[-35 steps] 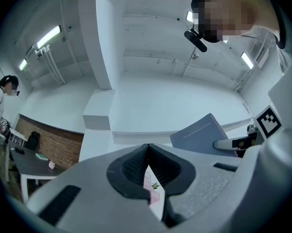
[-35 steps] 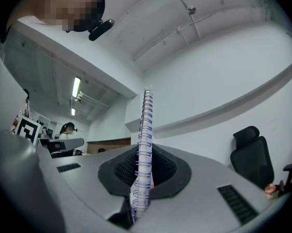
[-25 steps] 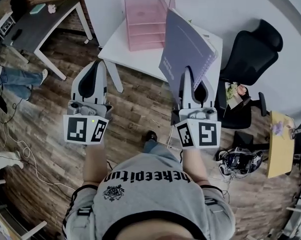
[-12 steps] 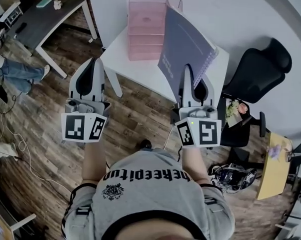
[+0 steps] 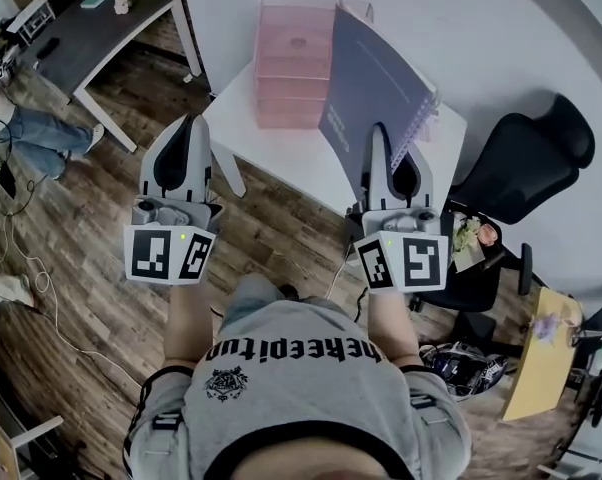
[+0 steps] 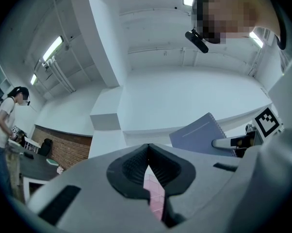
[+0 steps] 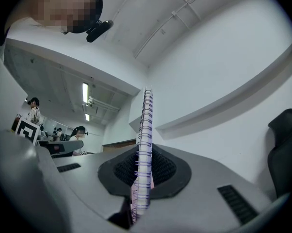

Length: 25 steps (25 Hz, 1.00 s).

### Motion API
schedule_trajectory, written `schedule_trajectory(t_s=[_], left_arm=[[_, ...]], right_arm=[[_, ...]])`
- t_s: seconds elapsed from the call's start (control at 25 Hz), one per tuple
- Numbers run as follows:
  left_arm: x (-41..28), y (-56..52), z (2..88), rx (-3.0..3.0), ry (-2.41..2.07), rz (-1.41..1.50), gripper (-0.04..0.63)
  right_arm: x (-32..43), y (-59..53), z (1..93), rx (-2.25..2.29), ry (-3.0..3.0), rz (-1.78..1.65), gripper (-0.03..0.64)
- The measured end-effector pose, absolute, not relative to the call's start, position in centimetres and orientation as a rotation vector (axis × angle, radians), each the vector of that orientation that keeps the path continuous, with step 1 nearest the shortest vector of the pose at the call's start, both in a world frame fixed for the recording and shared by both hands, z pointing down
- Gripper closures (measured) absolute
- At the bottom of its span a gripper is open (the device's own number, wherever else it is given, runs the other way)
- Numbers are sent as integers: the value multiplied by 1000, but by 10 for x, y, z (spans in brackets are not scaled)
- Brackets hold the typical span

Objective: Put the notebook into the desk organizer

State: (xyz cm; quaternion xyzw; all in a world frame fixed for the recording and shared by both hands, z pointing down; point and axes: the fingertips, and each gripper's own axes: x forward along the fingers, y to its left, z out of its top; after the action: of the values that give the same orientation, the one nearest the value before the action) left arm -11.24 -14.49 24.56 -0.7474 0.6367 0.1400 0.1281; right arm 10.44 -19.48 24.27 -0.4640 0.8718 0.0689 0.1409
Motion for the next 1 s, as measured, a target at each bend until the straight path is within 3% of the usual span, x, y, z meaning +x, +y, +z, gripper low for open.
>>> schedule_trajectory(t_s=[1.0], left_arm=[[-180, -289, 249, -2153, 1879, 410, 592]], right_arm=[[19, -348, 238, -1096, 2711, -107, 584]])
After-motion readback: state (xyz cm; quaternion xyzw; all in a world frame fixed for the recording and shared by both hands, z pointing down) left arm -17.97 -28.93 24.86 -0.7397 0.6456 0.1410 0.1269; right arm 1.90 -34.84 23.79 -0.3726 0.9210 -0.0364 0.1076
